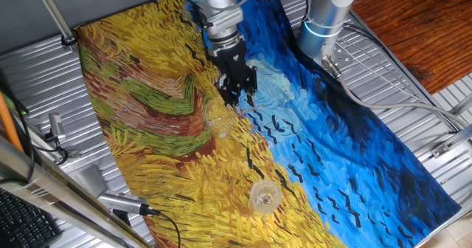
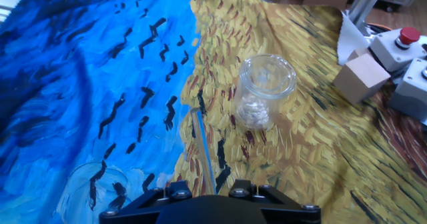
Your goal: Stir the beaker with a glass rod
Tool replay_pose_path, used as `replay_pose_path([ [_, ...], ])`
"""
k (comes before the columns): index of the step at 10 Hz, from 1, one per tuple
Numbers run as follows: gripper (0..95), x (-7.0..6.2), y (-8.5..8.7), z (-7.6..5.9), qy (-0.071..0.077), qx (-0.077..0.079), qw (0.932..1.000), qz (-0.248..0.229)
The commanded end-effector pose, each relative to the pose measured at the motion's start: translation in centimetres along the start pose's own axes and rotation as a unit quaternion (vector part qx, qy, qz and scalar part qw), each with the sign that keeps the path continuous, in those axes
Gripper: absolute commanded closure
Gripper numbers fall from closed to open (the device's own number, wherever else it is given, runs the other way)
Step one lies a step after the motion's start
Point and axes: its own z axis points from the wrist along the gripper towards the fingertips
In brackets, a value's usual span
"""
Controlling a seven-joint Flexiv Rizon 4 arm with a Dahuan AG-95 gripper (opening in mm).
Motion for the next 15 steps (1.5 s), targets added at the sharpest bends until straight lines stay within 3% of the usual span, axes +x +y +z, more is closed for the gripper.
replay_pose_path([
  [1, 57.0, -0.10, -0.07, 0.14, -0.010, 0.003, 0.9999, 0.001],
  [8, 57.0, -0.59, -0.42, 1.02, -0.018, -0.002, 0.9996, -0.022],
  [11, 57.0, -0.68, -0.41, 0.98, -0.030, -0.007, 0.9992, -0.024],
  [12, 76.0, -0.74, -0.40, 0.93, -0.033, -0.007, 0.9991, -0.024],
  [15, 76.0, -0.98, -0.37, 0.74, -0.041, -0.006, 0.9989, -0.022],
])
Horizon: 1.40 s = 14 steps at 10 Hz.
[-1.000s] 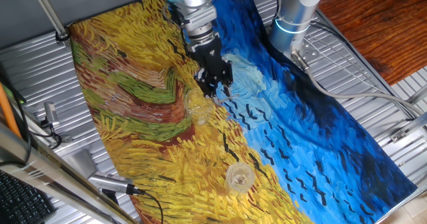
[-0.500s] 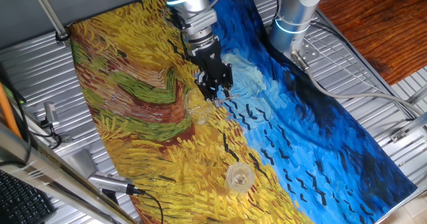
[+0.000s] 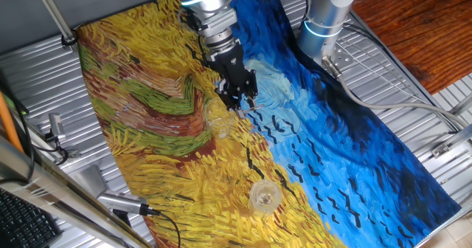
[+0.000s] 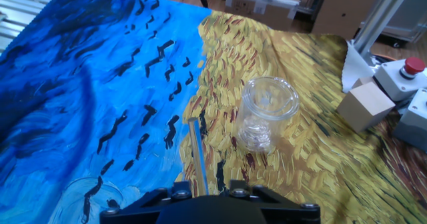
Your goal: Stir the beaker with a glass rod
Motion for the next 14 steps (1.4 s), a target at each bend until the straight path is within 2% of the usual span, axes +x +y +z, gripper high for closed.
replay_pose_path([
  [1, 76.0, -0.16, 0.06, -0.05, -0.002, 0.001, 1.0000, 0.002],
  [6, 76.0, -0.23, 0.06, -0.09, -0.002, 0.001, 1.0000, 0.005],
  [7, 95.0, -0.23, 0.07, -0.09, -0.002, 0.001, 1.0000, 0.007],
  [14, 95.0, -0.27, 0.06, -0.12, -0.001, 0.001, 0.9999, 0.013],
])
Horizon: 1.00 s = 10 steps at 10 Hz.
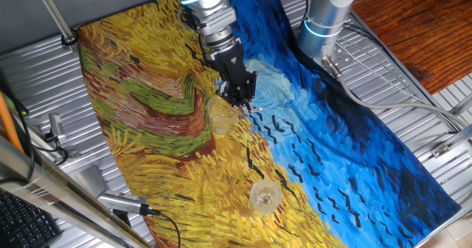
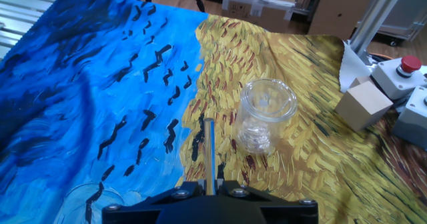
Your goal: Stir the beaker with a glass rod
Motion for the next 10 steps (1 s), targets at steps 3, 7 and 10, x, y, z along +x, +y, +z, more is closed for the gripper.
replay_pose_path([
  [3, 95.0, -0.02, -0.02, 0.01, -0.001, 0.000, 1.0000, 0.000],
  [7, 95.0, -0.03, -0.05, 0.00, -0.003, 0.000, 1.0000, -0.001],
  [10, 95.0, -0.08, -0.28, -0.06, -0.004, 0.000, 1.0000, 0.001],
])
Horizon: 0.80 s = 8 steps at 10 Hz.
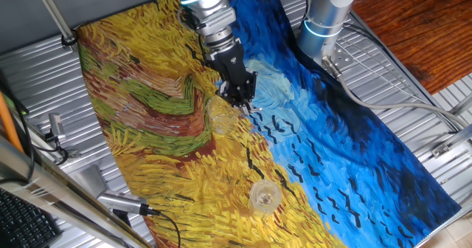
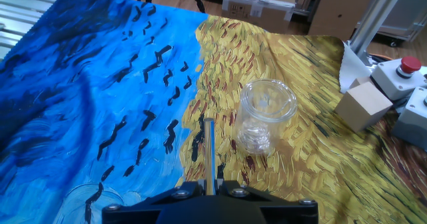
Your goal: Stir the beaker with a glass rod
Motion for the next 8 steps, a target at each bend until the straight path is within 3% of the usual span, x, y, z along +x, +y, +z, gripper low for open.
replay_pose_path([
  [1, 95.0, -0.03, -0.20, -0.05, 0.000, 0.000, 1.0000, 0.000],
  [8, 95.0, -0.03, -0.62, -0.41, -0.004, 0.001, 1.0000, 0.001],
])
